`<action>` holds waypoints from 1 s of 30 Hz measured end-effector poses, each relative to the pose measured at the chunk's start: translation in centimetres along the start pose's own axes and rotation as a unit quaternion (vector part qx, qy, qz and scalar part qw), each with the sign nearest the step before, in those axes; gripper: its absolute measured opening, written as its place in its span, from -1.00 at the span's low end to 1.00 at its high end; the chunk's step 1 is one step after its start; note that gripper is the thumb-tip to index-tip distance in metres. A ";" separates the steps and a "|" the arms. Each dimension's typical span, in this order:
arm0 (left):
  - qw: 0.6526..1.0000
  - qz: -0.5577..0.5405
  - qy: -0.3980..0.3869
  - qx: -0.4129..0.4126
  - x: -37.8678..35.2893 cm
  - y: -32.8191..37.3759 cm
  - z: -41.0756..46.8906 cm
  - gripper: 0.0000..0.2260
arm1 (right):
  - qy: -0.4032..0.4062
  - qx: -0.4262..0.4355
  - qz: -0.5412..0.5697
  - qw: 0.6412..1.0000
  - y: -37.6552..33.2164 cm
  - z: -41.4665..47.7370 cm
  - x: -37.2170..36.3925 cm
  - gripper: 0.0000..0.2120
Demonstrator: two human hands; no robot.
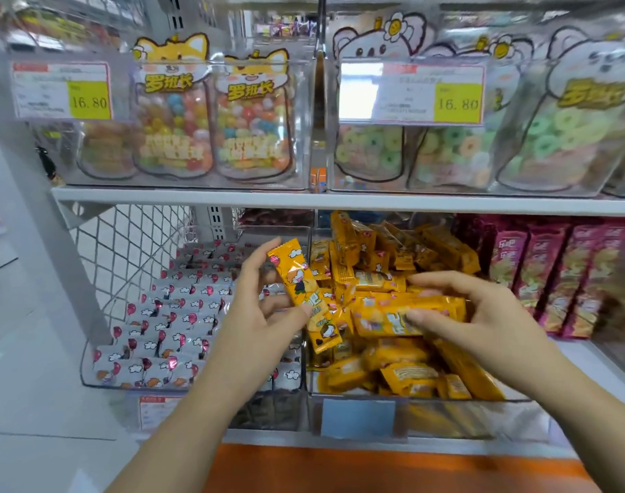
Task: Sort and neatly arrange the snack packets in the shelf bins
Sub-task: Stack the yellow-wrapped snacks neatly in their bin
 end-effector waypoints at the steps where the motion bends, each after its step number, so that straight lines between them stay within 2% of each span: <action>1: 1.000 0.005 0.001 -0.003 -0.2 -0.2 0.1 -0.39 | 0.013 -0.017 0.025 0.999 0.1 -0.1 0.4 -0.61; 5: 0.999 0.026 -0.015 -0.024 -1.1 -0.3 0.0 -0.47 | 0.043 -0.062 0.108 0.991 0.5 -0.1 0.8 -0.64; 8: 0.996 0.077 -0.025 -0.036 -1.7 -0.1 0.0 -0.54 | 0.046 -0.075 0.112 0.990 0.9 0.2 0.6 -0.63; 11: 0.990 0.130 -0.033 -0.049 -2.0 -0.1 0.0 -0.59 | 0.016 -0.086 0.122 0.989 1.6 0.7 -0.4 -0.75; 13: 0.973 0.212 -0.067 -0.067 -2.2 0.1 0.0 -0.64 | -0.027 -0.087 0.122 0.988 1.7 1.0 -1.6 -0.78; 15: 0.941 0.311 -0.106 -0.086 -2.5 0.2 -0.1 -0.64 | -0.068 -0.084 0.096 0.990 1.6 1.2 -2.9 -0.75; 18: 0.903 0.403 -0.111 -0.098 -2.6 0.2 -0.1 -0.58 | -0.109 -0.076 0.040 0.990 1.4 1.6 -4.3 -0.66; 20: 0.900 0.413 -0.102 -0.090 -2.3 0.3 -0.1 -0.59 | -0.123 -0.067 0.040 0.989 0.9 1.7 -4.8 -0.65; 25: 0.948 0.311 -0.030 -0.058 -0.8 -0.2 0.8 -0.69 | -0.158 -0.071 0.044 0.984 -0.6 1.4 -5.0 -0.69; 30: 0.932 0.349 -0.065 -0.068 -1.2 -1.0 1.3 -0.74 | -0.137 -0.078 0.006 0.988 -0.2 1.1 -6.7 -0.65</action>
Point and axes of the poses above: each hand's wrist, its own z-axis towards the middle knuckle, its own x-axis out of the back of the hand, y = z × x, the point moved 5 cm from there along z, towards the middle knuckle, and after that the axes turned 12 degrees about z, right-handed, at the moved point
